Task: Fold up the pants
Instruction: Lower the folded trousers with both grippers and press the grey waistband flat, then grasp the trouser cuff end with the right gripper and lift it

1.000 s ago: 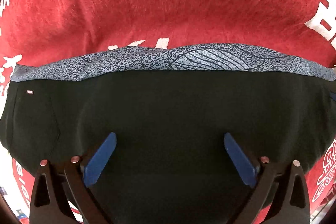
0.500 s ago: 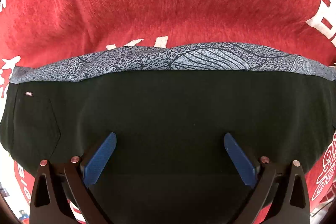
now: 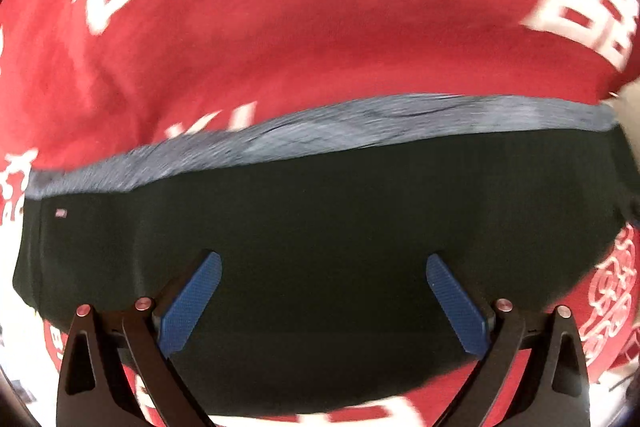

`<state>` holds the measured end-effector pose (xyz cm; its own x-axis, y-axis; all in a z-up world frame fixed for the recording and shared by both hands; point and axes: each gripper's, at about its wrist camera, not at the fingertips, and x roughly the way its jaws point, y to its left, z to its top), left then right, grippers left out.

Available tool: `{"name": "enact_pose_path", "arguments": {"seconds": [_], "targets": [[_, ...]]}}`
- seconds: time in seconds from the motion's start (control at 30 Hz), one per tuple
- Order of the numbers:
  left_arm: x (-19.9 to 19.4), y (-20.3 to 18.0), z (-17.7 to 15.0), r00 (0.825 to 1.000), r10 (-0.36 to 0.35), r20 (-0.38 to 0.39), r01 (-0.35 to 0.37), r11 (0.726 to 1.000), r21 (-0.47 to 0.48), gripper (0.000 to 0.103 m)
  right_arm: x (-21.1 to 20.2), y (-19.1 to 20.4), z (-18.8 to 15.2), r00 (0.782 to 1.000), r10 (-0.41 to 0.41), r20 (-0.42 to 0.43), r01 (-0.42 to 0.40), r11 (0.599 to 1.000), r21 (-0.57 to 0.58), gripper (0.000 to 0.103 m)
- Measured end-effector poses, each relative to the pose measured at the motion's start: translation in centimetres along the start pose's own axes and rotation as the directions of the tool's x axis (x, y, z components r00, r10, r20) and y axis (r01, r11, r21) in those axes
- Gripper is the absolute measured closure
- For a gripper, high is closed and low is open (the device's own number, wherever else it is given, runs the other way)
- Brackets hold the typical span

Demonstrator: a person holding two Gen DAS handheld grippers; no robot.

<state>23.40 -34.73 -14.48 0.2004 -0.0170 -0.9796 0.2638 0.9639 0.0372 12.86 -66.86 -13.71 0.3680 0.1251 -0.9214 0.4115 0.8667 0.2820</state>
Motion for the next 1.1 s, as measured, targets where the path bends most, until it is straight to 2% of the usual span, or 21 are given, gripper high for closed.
{"name": "enact_pose_path", "arguments": {"seconds": [0.03, 0.07, 0.17, 0.27, 0.3, 0.4, 0.47, 0.6, 0.63, 0.7, 0.73, 0.77, 0.93, 1.03, 1.1], "targets": [[-0.2, -0.9, 0.2, 1.000, -0.016, 0.005, 0.016, 1.000, 0.008, 0.000, -0.3, -0.9, 0.7, 1.000, -0.014, 0.014, 0.013, 0.999, 0.038, 0.067], [-0.2, -1.8, 0.5, 0.999, -0.031, 0.011, 0.031, 0.999, 0.017, 0.000, -0.3, -1.8, 1.4, 0.999, -0.027, 0.022, 0.026, 0.997, 0.070, 0.077], [0.4, -4.8, 1.5, 0.998, -0.061, 0.016, 0.060, 0.998, 0.036, 0.000, 0.7, -4.1, 3.9, 0.995, -0.094, 0.023, 0.090, 0.985, 0.146, 0.082], [2.6, -7.2, 1.9, 0.997, -0.071, -0.026, 0.072, 0.997, 0.039, 0.000, 3.4, -5.5, 5.5, 0.996, -0.085, -0.015, 0.086, 0.988, 0.127, 0.087], [3.2, -7.6, 1.9, 0.997, -0.064, -0.042, 0.066, 0.997, 0.038, 0.000, 3.5, -5.3, 6.0, 0.997, -0.082, 0.005, 0.082, 0.991, 0.102, 0.087], [3.5, -7.8, 2.0, 0.998, -0.053, -0.018, 0.053, 0.998, 0.023, 0.000, 4.0, -4.1, 6.7, 0.994, -0.113, 0.001, 0.113, 0.994, 0.002, 0.083], [3.6, -7.9, 1.9, 0.998, -0.053, -0.016, 0.054, 0.998, 0.023, 0.000, 3.9, -4.1, 6.8, 0.994, -0.108, 0.002, 0.108, 0.994, -0.011, 0.083], [3.6, -7.9, 1.7, 0.999, -0.048, -0.019, 0.049, 0.998, 0.035, 0.000, 2.4, -5.4, 6.6, 0.998, -0.064, -0.014, 0.065, 0.996, 0.061, 0.082], [3.7, -7.8, 1.8, 0.999, -0.047, -0.020, 0.048, 0.998, 0.038, 0.000, 1.9, -5.6, 6.4, 0.998, -0.056, -0.016, 0.057, 0.996, 0.074, 0.079], [3.9, -7.9, 2.1, 0.999, -0.046, -0.020, 0.047, 0.998, 0.038, 0.000, 0.6, -5.8, 5.3, 1.000, -0.023, -0.014, 0.024, 0.995, 0.094, 0.068], [3.9, -7.6, 2.1, 0.998, -0.063, -0.013, 0.064, 0.997, 0.038, 0.000, -0.2, -5.7, 4.4, 1.000, -0.006, -0.011, 0.007, 0.995, 0.101, 0.058], [3.7, -7.7, 1.8, 0.998, -0.063, -0.012, 0.063, 0.997, 0.037, 0.000, -0.7, -5.6, 3.6, 1.000, 0.007, -0.010, -0.006, 0.994, 0.106, 0.053], [3.7, -8.0, 1.8, 0.998, -0.062, -0.012, 0.063, 0.997, 0.036, 0.000, -1.3, -4.9, -1.8, 0.989, 0.135, -0.053, -0.124, 0.976, 0.181, 0.053], [3.7, -8.0, 1.8, 0.998, -0.062, -0.012, 0.063, 0.997, 0.037, 0.000, -0.7, -5.2, -4.6, 0.968, 0.246, -0.048, -0.224, 0.937, 0.270, 0.053], [3.7, -8.1, 1.7, 0.998, -0.062, -0.012, 0.063, 0.997, 0.036, 0.000, -0.4, -5.6, -5.8, 0.959, 0.282, -0.015, -0.263, 0.910, 0.321, 0.053]]}}
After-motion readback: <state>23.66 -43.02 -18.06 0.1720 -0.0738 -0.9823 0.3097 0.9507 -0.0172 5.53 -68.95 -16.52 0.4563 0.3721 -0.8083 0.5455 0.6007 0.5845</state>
